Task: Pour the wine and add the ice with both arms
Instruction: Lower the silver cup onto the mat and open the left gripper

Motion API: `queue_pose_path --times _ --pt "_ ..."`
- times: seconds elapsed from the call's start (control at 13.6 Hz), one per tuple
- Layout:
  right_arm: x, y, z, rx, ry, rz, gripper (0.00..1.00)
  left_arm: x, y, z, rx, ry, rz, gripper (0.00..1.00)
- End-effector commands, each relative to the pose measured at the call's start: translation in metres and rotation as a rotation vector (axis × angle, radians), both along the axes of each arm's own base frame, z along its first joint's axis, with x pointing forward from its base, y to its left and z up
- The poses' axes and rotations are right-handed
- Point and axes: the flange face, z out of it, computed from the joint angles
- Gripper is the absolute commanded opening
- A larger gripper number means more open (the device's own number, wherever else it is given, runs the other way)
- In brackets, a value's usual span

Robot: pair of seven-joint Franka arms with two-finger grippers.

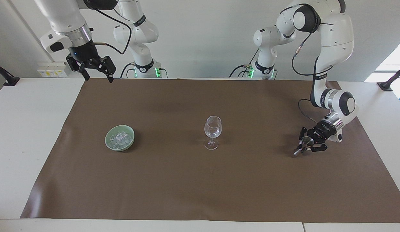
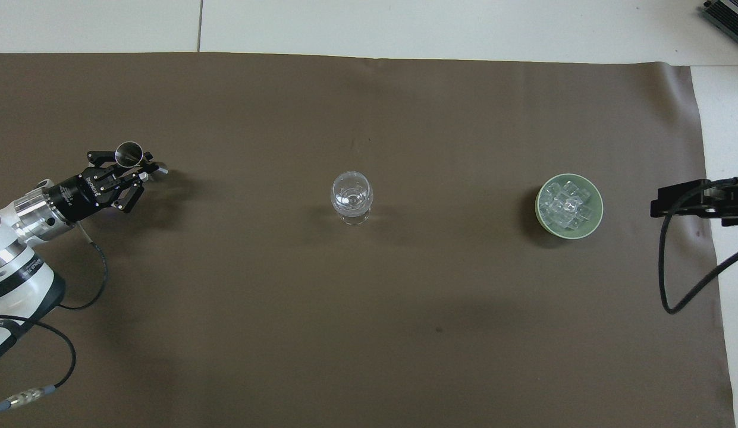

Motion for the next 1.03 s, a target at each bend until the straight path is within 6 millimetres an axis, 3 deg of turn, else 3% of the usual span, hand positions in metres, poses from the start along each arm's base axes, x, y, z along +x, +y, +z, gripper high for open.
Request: queue_pose_path --times 0.0,0.44,0.51,0.59,0.74,0.96 --pt "-0.011 -0.006 -0.002 0.0 0.064 0.0 1.0 -0.01 0.004 -0.015 -0.044 -0.03 0.017 0.0" --pt "-0.001 -0.006 -0.003 -0.002 -0.003 0.0 1.0 -0.018 0.003 -0.029 -0.044 -0.045 0.009 0.0" --pt "0.004 -0.007 -0.004 -0.003 -0.043 -0.001 1.0 -0.018 0.003 -0.029 -0.044 -0.045 0.009 0.05" --pt "0.004 -0.007 -0.01 -0.003 -0.058 -0.001 1.0 -0.017 0.003 -0.028 -0.043 -0.048 0.009 0.17" --pt "0.004 -0.001 -0.014 -0.003 -0.083 0.013 1.0 -0.018 0.004 -0.029 -0.041 -0.045 0.011 0.82" --pt "0.003 0.004 -0.024 -0.005 -0.097 0.035 1.0 -0.016 0.005 -0.026 -0.042 -0.051 0.01 0.83"
